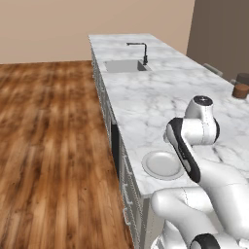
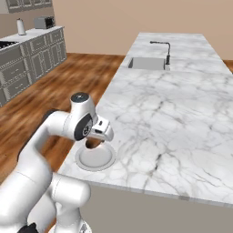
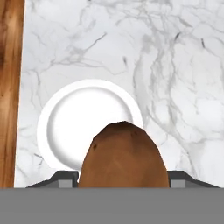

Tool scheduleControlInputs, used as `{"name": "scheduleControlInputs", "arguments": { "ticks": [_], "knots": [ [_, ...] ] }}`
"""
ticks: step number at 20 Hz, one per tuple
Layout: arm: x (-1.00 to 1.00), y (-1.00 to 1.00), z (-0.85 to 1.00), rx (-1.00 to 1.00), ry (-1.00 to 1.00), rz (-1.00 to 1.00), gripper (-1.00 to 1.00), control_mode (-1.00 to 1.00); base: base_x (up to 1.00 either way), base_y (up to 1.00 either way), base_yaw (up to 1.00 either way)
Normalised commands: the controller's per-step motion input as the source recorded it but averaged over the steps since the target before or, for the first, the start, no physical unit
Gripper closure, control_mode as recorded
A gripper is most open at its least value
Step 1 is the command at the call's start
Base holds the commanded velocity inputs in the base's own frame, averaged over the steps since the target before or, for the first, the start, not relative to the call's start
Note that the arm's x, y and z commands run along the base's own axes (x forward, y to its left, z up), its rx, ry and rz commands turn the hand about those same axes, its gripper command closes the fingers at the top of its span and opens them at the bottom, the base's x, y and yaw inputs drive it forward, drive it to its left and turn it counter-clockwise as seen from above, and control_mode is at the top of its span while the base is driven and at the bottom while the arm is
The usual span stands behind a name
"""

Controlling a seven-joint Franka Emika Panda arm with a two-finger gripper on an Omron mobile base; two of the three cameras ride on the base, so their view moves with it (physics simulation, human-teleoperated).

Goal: Pick the potato from the counter and place it in the microwave. Then turn on the microwave.

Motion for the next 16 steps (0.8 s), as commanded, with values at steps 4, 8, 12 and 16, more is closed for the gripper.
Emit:
{"name": "scheduleControlInputs", "arguments": {
  "ticks": [4, 8, 12, 16],
  "knots": [
    [-0.58, -0.21, 0.52, 0.00, 0.00, 0.00, 1.00, -1.00, 0.00, 0.00, 0.00],
    [-0.61, -0.19, 0.66, 0.00, -0.03, 0.00, 1.00, -1.00, 0.00, 0.00, 0.00],
    [-0.60, -0.13, 0.70, 0.00, -0.08, 0.00, 1.00, -1.00, 0.00, 0.00, 0.00],
    [-0.80, -0.03, 0.66, 0.00, -0.13, 0.00, 1.00, -1.00, 0.00, 0.00, 0.00]
  ]
}}
